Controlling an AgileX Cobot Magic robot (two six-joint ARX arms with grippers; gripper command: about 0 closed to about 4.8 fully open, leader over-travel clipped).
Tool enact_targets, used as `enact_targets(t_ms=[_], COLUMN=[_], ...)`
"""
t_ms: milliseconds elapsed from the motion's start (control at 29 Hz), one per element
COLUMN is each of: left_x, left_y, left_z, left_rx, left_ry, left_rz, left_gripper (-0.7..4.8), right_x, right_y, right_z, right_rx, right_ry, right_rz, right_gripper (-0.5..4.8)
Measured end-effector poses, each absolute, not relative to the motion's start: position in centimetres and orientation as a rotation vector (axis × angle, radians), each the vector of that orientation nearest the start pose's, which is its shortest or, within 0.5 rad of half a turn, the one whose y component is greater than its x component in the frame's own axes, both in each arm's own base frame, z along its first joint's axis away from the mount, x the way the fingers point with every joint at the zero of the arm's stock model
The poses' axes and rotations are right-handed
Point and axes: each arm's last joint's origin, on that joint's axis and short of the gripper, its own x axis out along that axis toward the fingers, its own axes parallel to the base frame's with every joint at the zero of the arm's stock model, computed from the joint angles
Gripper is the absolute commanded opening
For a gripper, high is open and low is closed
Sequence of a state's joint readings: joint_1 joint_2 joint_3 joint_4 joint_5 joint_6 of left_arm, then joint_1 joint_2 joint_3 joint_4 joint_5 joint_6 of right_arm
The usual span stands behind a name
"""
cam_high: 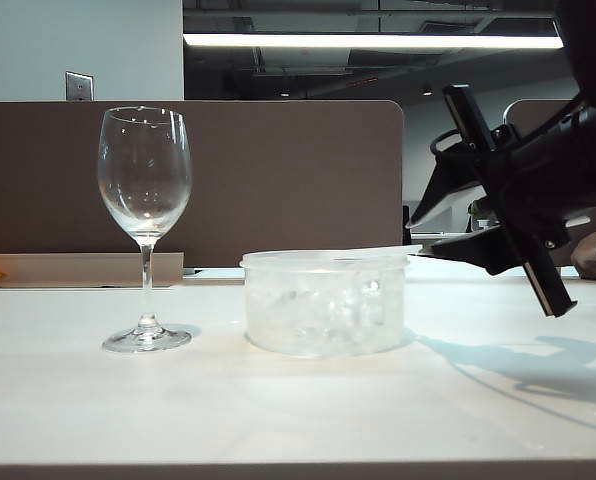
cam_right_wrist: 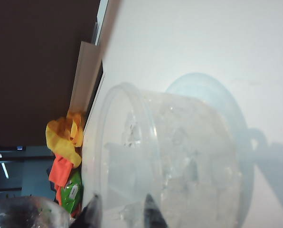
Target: Pick up an ice shovel filled with ice cubes and pour the ice from the shovel into the glass.
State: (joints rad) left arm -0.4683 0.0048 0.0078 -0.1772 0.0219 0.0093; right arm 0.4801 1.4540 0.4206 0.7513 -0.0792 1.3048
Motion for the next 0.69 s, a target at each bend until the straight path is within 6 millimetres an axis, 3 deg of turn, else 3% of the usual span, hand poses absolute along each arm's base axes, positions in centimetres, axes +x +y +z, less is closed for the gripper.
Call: enact_targets(t_ms=[276, 690], left_x=[8.5, 8.5], left_y=[-4.4, -4.4], left_z=[14.9, 14.9], left_rx=[0.048, 0.048], left_ry=[0.169, 0.169], left_rz=[-0.49, -0.49], left_gripper=[0.29, 0.29], right_x=[23.2, 24.1], right_y=[12.3, 12.3], right_z=[15.1, 15.5], right_rx=[1.205, 1.226], right_ry=[0.601, 0.551], right_rz=[0.274, 0.274], right_gripper=[1.17, 1.17])
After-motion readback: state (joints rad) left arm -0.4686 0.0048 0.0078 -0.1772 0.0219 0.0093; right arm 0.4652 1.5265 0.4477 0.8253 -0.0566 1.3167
